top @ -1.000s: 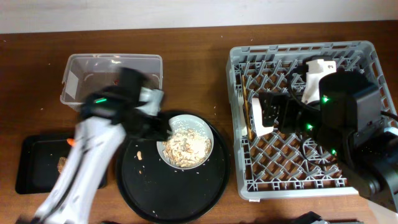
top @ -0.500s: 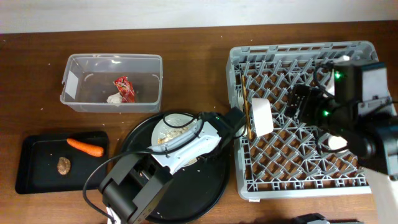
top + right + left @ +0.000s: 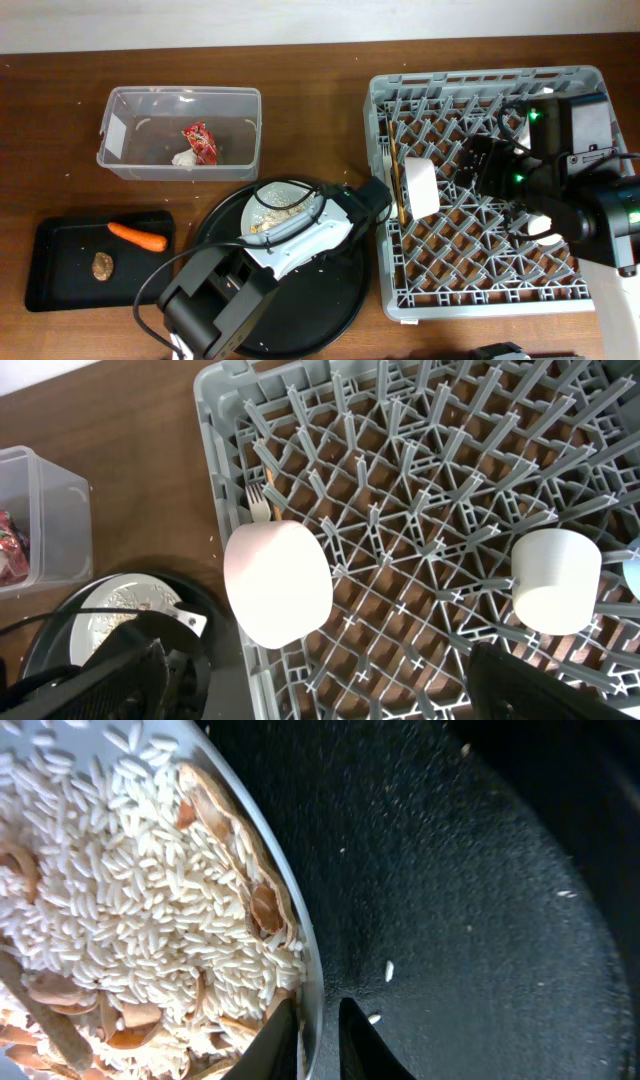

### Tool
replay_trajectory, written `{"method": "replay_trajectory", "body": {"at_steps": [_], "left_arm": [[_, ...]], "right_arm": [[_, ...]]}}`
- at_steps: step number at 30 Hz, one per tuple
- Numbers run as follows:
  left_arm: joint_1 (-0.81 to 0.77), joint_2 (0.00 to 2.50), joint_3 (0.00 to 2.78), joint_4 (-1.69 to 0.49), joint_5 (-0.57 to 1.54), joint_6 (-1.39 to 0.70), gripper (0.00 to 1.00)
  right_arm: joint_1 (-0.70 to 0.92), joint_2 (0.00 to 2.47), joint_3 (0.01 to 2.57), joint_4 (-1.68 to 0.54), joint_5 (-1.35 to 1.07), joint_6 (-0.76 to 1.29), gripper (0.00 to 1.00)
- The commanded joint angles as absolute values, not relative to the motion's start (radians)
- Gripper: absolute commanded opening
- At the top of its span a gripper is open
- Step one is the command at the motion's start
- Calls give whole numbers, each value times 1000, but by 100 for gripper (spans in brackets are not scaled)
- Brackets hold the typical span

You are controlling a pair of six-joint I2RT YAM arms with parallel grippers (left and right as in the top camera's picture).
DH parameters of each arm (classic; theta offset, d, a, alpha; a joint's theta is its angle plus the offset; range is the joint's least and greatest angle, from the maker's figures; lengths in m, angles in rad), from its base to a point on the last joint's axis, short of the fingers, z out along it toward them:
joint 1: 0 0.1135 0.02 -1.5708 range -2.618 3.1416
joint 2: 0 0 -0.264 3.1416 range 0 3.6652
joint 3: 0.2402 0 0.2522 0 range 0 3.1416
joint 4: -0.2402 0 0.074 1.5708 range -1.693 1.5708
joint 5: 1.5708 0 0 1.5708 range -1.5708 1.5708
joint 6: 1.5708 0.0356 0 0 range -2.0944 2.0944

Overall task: Sort waste into correct bins and load items into the dishwasher rack
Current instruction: 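Grasp the rim of the food bowl with the left gripper, then tip the bowl over the black tray to dump the food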

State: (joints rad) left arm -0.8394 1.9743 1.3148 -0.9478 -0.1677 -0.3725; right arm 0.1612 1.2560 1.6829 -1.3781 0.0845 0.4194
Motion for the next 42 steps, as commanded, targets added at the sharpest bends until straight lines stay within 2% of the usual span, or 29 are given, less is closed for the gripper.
{"method": "replay_trajectory", "body": {"at_steps": [1,7,10,20,28,34,39,42], "left_arm": [[-837,1965,1276,-936,-180,-382,1],[-837,1965,1266,-916,-199,-382,1],[-837,1939,1334,-1029,-207,-420,1],[-870,1809,1358,-1193,-276,-528,1],[-881,1806,1609,-1474,-325,-506,1],[-881,1806,1682,-1505,-384,-464,1],[-842,1806,1684,-1535,-392,-487,1],[-735,1784,1684,-1551,-389,-548,1]], "right_arm": [[155,1255,1694,-1381,82,424,98],[155,1255,1694,-1382,83,424,98],[155,1255,1694,-1381,83,424,98],[155,1255,1694,-1380,83,424,98],[155,1255,1694,-1373,83,424,98],[155,1255,1694,-1373,83,424,98],[155,1255,1694,-1374,83,424,98],[155,1255,1694,-1377,83,424,98]]}}
